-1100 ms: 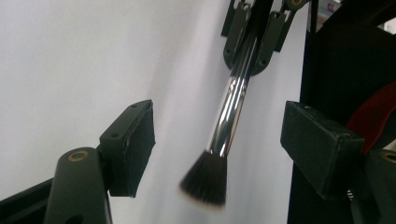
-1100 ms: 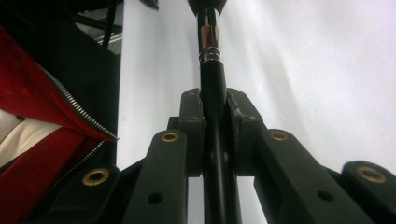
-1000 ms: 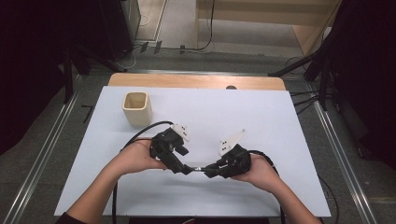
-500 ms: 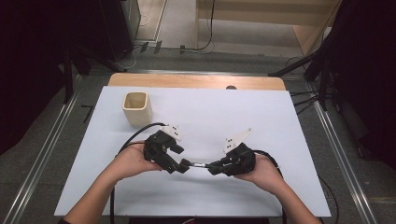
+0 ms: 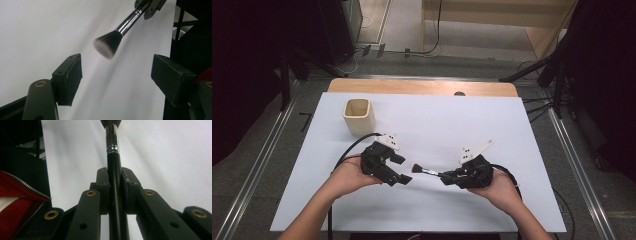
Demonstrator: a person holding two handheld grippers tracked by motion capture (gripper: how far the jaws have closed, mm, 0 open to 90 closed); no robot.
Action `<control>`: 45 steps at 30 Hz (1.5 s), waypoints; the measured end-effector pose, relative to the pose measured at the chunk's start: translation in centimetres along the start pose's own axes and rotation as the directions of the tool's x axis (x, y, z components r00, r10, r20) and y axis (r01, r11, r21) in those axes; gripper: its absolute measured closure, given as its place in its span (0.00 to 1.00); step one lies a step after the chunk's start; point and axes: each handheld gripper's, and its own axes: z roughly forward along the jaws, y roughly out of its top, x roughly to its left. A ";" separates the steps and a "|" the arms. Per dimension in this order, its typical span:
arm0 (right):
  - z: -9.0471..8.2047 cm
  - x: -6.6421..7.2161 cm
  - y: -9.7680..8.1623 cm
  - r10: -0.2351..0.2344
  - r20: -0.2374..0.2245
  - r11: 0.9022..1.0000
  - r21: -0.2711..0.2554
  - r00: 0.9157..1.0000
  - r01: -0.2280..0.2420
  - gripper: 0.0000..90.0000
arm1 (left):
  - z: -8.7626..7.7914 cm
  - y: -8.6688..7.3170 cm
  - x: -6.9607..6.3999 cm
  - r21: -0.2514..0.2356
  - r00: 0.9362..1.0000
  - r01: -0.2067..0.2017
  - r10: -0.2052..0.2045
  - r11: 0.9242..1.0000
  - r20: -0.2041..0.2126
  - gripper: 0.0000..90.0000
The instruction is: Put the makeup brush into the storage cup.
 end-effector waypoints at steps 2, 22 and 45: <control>-0.1 0.1 -0.2 0.006 0.006 1.000 -0.005 1.000 -0.006 0.88 | 0.0 -0.2 0.0 -0.003 1.000 0.003 -0.003 1.000 -0.008 0.29; -1.0 1.2 -1.3 0.083 0.076 0.995 -0.053 0.994 -0.080 0.88 | 0.0 -1.1 -0.6 -0.039 0.999 0.044 -0.045 0.998 -0.013 0.25; -0.8 2.4 -0.2 0.183 0.222 0.974 -0.171 0.958 -0.146 0.88 | 0.1 -0.9 -0.8 -0.124 0.990 0.142 -0.143 0.982 -0.002 0.22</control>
